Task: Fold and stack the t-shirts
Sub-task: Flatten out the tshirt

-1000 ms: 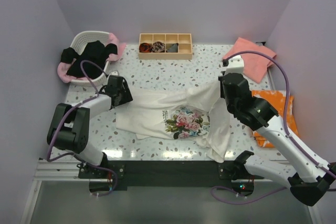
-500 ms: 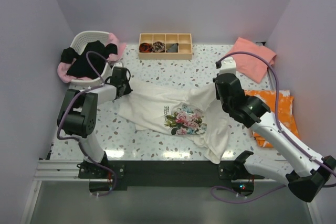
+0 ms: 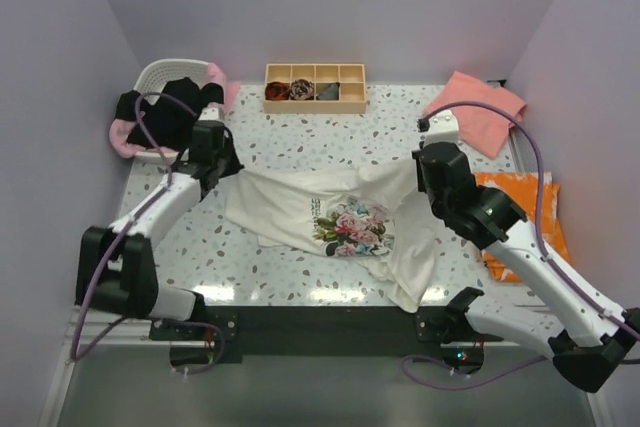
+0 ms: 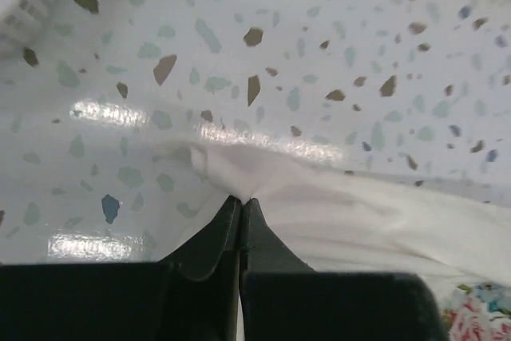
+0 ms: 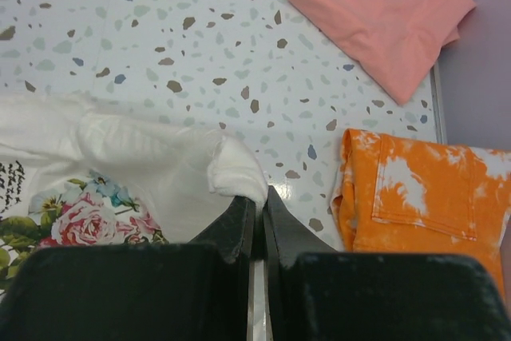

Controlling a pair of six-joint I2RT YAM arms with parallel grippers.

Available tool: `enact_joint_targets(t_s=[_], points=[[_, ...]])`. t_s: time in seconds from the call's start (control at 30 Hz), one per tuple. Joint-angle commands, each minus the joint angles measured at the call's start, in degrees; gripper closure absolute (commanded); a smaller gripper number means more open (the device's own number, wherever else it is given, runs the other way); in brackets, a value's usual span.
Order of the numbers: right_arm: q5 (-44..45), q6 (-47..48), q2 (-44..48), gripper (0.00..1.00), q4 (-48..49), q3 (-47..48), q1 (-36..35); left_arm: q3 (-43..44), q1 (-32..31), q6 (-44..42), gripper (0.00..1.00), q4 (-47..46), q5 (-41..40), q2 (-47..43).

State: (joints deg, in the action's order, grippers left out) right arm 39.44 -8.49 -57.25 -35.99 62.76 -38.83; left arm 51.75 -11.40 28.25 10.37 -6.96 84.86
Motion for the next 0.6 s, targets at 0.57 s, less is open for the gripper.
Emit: enact_joint_targets(t_s=[0.57], points=[[-0.24,0.14,14.27,1.0,-14.01,21.86,0.16,27.95,0.06,-2.67,1.0,29.08,-7.45,-37.48]])
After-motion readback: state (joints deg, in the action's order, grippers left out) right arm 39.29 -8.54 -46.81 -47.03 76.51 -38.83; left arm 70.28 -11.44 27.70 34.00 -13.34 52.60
